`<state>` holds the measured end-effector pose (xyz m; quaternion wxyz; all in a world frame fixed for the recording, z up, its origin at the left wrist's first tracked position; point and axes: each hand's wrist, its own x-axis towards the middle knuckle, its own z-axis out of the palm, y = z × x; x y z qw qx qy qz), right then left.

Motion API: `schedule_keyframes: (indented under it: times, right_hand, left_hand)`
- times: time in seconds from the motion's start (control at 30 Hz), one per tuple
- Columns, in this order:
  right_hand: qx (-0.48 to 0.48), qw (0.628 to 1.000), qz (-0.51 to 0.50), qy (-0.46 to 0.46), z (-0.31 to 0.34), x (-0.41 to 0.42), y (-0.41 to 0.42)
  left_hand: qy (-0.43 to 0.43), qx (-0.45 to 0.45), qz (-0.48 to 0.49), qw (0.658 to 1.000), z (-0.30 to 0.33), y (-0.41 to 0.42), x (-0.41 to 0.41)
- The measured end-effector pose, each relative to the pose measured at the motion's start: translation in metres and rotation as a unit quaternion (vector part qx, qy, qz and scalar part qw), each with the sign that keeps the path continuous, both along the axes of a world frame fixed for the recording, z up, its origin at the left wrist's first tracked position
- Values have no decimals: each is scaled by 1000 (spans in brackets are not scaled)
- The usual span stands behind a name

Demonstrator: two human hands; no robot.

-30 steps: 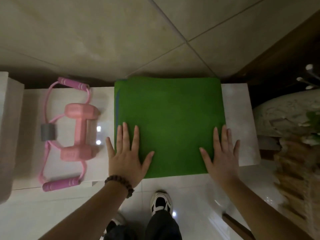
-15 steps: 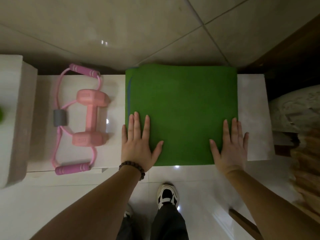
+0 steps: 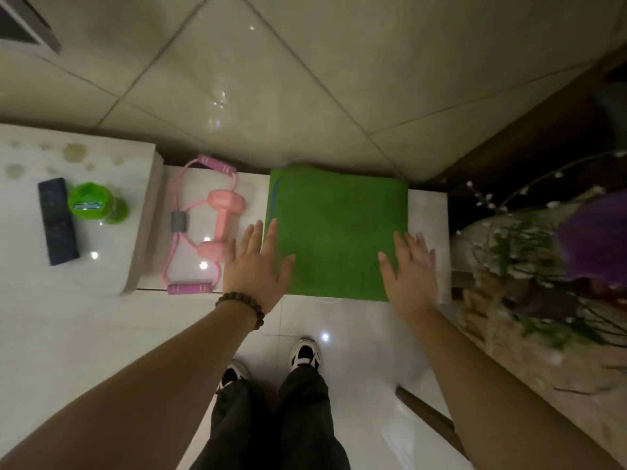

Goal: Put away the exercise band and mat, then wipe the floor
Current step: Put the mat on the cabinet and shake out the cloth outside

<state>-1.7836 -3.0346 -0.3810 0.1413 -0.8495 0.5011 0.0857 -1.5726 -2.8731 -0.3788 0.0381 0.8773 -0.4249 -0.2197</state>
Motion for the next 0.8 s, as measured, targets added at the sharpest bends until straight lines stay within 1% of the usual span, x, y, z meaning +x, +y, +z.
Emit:
schedule_keyframes:
  times: [0.07, 0.17, 0.23, 0.33, 0.47, 0.6, 0.67, 0.8]
  right_hand:
    - [7, 999, -5, -33, 46, 3, 15]
    - [5, 998, 29, -47, 106, 2, 38]
    - [-5, 996, 59, -62, 139, 2, 51]
    - [-9, 993, 98, -66, 172, 6, 66]
    - [-11, 985, 149, -87, 195, 25, 81]
    - [8, 963, 257, -75, 205, 61, 112]
    - [21, 947, 315, -62, 208, 83, 133]
    - [36, 910, 403, -92, 216, 127, 188]
  left_hand:
    - [-10, -13, 8, 1000, 46, 18, -1]
    - [-25, -32, 33, 999, 108, 48, -4]
    - [-37, -51, 67, 996, 141, 66, -6]
    - [-48, -65, 118, 990, 177, 88, -10]
    - [-55, -54, 178, 981, 203, 115, -18]
    - [-46, -14, 266, 963, 212, 155, -28]
    - [-40, 3, 314, 948, 213, 183, -34]
    - [-49, 14, 414, 909, 220, 247, -47]
